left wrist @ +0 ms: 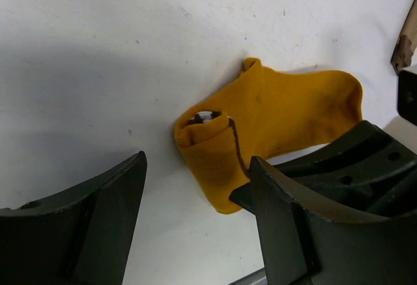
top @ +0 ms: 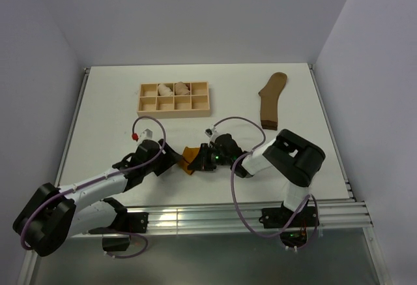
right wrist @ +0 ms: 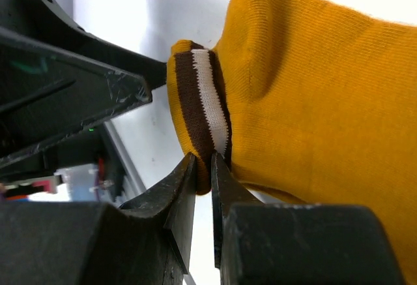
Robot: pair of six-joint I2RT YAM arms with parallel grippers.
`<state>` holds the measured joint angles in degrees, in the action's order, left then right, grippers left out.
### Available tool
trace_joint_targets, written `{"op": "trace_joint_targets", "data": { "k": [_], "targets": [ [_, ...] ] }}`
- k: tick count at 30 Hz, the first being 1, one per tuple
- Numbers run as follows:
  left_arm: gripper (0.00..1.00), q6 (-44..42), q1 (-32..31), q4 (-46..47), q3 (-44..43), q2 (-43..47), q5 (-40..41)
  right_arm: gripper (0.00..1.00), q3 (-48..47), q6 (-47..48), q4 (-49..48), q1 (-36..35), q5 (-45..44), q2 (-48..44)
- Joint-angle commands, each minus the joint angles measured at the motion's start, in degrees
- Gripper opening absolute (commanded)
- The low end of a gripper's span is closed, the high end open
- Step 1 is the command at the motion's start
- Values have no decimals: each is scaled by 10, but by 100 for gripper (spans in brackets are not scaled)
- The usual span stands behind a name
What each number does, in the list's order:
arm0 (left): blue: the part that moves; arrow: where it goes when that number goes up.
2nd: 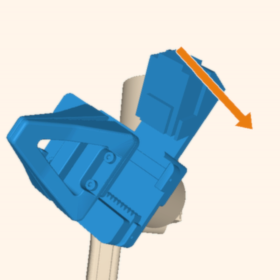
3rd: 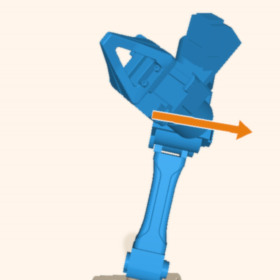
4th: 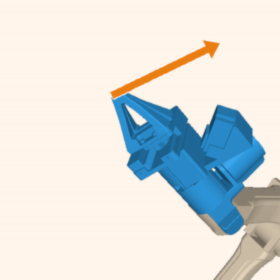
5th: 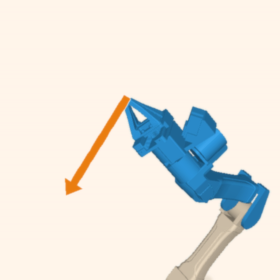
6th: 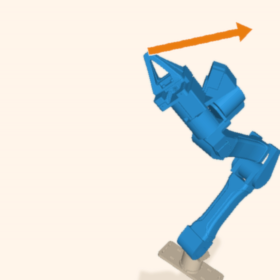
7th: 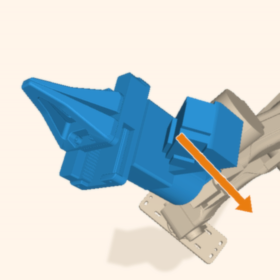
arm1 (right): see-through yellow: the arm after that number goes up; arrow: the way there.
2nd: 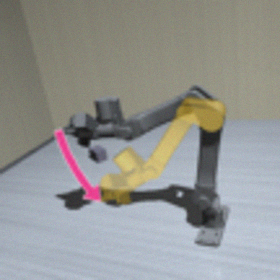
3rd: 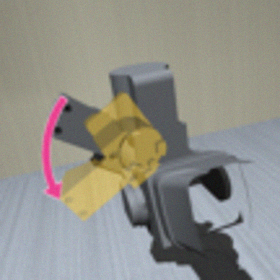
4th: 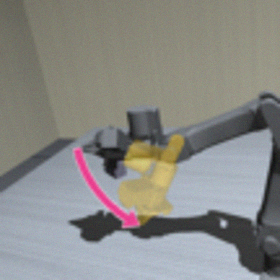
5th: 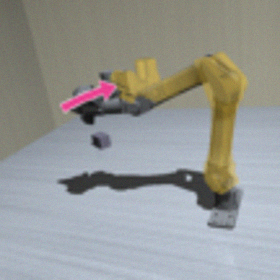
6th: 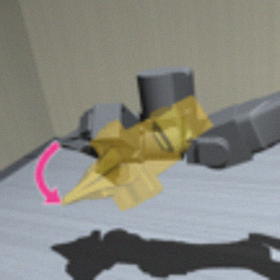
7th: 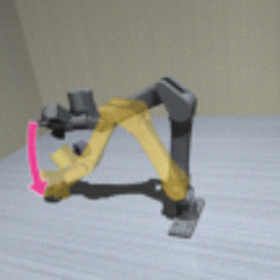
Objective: Roll the socks
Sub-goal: Roll the sock at the center of the board.
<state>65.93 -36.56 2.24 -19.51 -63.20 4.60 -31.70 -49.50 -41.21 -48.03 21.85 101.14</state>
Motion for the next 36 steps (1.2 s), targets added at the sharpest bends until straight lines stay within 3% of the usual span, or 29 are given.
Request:
{"op": "trace_joint_targets", "data": {
  "k": [1, 19, 31, 36],
  "targets": [
    [70, 16, -9, 28, 3, 6, 2, 0, 11, -53, -58, 10, 40, 30],
    [64, 3, -19, 58, -14, -70, 23, 0, 16, -105, -109, 36, 82, 78],
    [36, 0, -19, 64, -19, -78, 15, 0, 16, -115, -126, 41, 85, 90],
    [13, -5, -20, 57, -31, -85, 15, 6, 17, -85, -97, 41, 67, 61]
  ]
}}
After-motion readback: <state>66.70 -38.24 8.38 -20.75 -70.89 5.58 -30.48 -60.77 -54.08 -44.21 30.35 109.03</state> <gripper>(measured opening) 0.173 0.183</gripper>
